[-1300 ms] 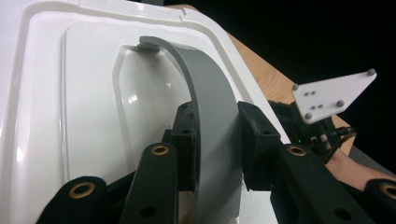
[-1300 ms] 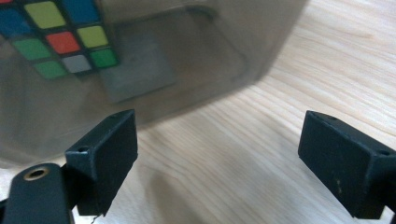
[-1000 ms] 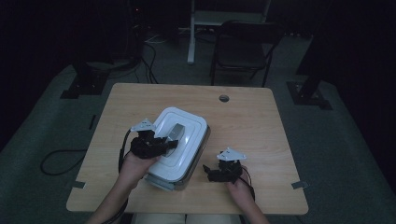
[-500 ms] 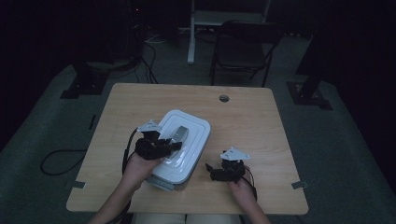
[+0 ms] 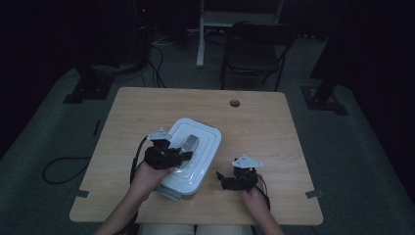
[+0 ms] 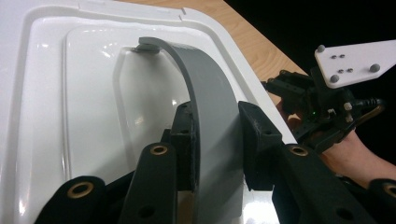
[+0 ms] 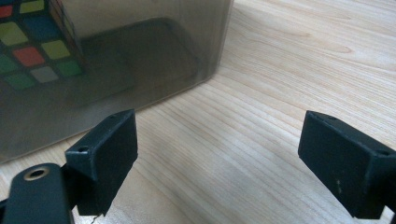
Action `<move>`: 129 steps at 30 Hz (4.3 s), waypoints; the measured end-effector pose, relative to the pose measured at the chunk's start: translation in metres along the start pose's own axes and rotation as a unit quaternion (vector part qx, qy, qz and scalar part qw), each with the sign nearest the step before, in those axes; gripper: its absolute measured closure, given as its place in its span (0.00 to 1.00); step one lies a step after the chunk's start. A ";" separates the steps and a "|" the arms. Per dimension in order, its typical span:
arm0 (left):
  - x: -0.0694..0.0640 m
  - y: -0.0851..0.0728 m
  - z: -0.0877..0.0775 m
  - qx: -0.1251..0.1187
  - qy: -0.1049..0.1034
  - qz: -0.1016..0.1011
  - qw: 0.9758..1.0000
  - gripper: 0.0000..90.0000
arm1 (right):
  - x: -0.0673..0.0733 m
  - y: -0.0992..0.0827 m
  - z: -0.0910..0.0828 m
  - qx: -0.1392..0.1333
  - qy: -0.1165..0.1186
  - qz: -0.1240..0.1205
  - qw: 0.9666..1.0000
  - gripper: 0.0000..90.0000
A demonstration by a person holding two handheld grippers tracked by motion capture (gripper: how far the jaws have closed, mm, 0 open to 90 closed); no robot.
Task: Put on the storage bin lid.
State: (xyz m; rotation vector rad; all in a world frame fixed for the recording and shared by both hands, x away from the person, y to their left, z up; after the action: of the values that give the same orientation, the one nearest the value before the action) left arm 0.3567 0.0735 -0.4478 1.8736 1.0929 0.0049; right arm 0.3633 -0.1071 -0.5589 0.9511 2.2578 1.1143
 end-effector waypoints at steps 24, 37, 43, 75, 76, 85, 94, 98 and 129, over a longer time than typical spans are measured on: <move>0.025 0.023 -0.045 -0.081 0.010 0.032 0.996 0.26 | -0.015 0.000 -0.007 -0.007 -0.021 0.014 1.000 0.13; 0.063 0.017 -0.057 -0.088 0.065 0.035 0.993 0.01 | -0.016 -0.003 -0.006 -0.004 -0.022 0.015 1.000 0.13; 0.093 0.015 -0.061 -0.109 0.114 0.029 0.987 0.01 | -0.016 -0.005 -0.005 -0.001 -0.023 0.017 1.000 0.13; 0.174 -0.043 0.010 -0.084 0.194 0.010 0.977 0.01 | -0.012 -0.001 0.011 -0.002 -0.037 0.054 0.998 0.13; 0.171 -0.044 0.013 -0.081 0.191 0.012 0.978 0.01 | -0.011 0.000 0.013 -0.001 -0.039 0.059 0.998 0.13; 0.163 -0.049 0.019 -0.068 0.175 -0.005 0.982 0.01 | -0.003 0.014 0.016 -0.015 -0.041 0.068 0.997 0.13; 0.137 -0.055 0.029 -0.055 0.180 0.012 0.982 0.01 | -0.012 0.010 0.015 -0.004 -0.040 0.072 0.997 0.14; 0.125 -0.055 0.033 -0.050 0.190 0.031 0.980 0.01 | -0.022 0.007 0.012 -0.005 -0.049 0.079 0.996 0.15; 0.098 -0.050 0.059 -0.043 0.129 0.067 0.988 0.01 | -0.069 -0.006 0.001 -0.001 -0.045 0.088 0.995 0.14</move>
State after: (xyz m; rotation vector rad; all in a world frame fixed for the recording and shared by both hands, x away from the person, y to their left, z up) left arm 0.4067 0.1068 -0.5575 1.9008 1.1180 0.3746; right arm 0.4071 -0.1608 -0.5585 1.1944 2.1335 1.1229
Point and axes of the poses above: each handheld gripper's, and its own axes: z roughly forward along the jaws, y roughly out of its top, x roughly to its left, the point moved 9 cm from there along z, roughly forward along the jaws, and after that the axes turned 7 degrees about -z, right-handed, at the moved point
